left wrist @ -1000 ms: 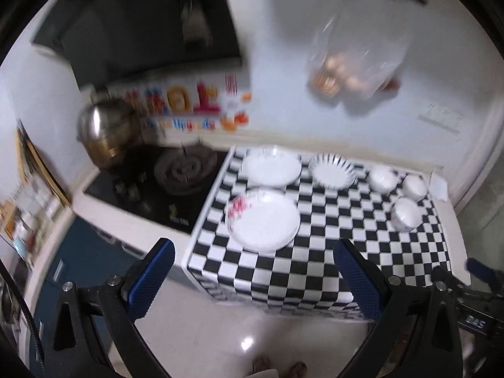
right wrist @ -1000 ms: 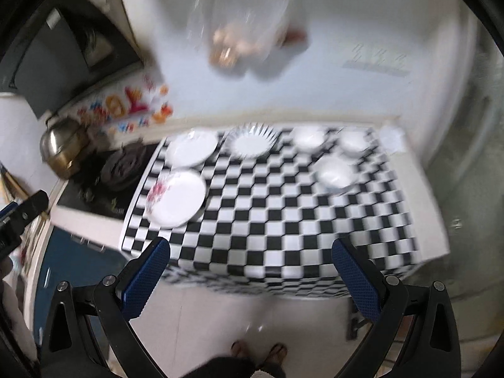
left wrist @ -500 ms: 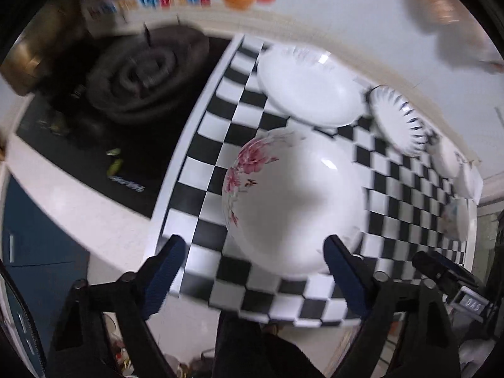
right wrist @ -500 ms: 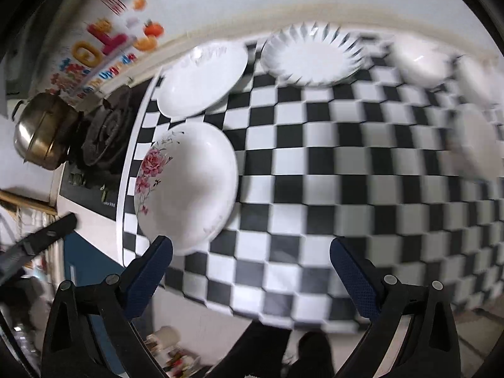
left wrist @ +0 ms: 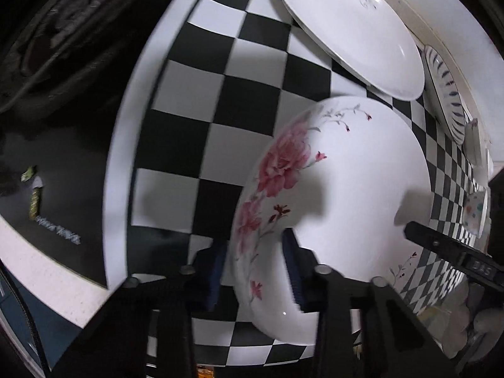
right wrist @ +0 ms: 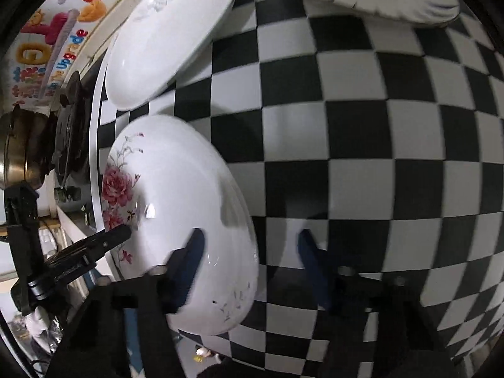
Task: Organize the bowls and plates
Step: 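Grasp the pink-flower plate rim with the left gripper while the right gripper grasps it too, then lift the pink-flower plate with both grippers toward the grey-flower plate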
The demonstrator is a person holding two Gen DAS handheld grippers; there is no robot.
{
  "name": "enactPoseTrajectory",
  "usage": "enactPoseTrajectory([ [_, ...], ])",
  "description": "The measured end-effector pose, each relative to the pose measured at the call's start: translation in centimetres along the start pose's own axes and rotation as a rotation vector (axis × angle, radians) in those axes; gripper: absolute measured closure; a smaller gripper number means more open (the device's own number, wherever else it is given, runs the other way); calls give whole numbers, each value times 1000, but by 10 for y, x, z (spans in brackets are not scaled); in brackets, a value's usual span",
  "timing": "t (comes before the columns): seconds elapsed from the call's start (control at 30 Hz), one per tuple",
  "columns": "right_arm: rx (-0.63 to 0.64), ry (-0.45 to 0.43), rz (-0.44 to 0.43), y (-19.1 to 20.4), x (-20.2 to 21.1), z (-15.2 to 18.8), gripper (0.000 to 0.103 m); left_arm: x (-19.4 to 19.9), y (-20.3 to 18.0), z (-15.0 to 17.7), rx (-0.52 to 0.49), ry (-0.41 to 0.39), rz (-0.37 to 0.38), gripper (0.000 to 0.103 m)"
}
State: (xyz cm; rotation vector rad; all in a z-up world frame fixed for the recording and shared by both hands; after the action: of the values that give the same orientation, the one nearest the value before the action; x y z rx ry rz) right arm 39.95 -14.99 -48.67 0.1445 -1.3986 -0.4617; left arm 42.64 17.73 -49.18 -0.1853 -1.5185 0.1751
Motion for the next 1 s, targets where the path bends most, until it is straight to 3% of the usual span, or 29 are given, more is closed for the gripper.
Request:
enactPoseTrajectory([
  [0.03, 12, -11, 5, 3, -1, -1, 62, 0, -1, 0, -4, -4, -3, 77],
  [0.07, 18, -2, -3, 5, -3, 1, 77, 2, -1, 0, -4, -15, 2, 77],
  [0.17, 22, 4, -4, 6, -7, 3, 85, 7, 0, 2, -4, -31, 1, 77],
  [0.6, 91, -71, -21, -26, 31, 9, 86, 34, -53, 20, -53, -100, -22, 77],
  [1.0, 20, -194, -10, -134, 110, -6, 86, 20, -147, 12, -179, -96, 8, 77],
])
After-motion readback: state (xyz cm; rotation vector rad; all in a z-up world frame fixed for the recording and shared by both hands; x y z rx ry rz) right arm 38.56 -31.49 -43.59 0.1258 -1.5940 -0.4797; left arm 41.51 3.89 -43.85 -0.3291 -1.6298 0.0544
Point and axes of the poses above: each gripper's, at about its wrist camera, not at the fingertips, and x roughly against the way its jaws point, y to its left, z to its underside, the point moved 8 cm from there along -x, roughly the way its jaws point, and after that the axes turned 8 degrees about -x, right-handed, at the moved point
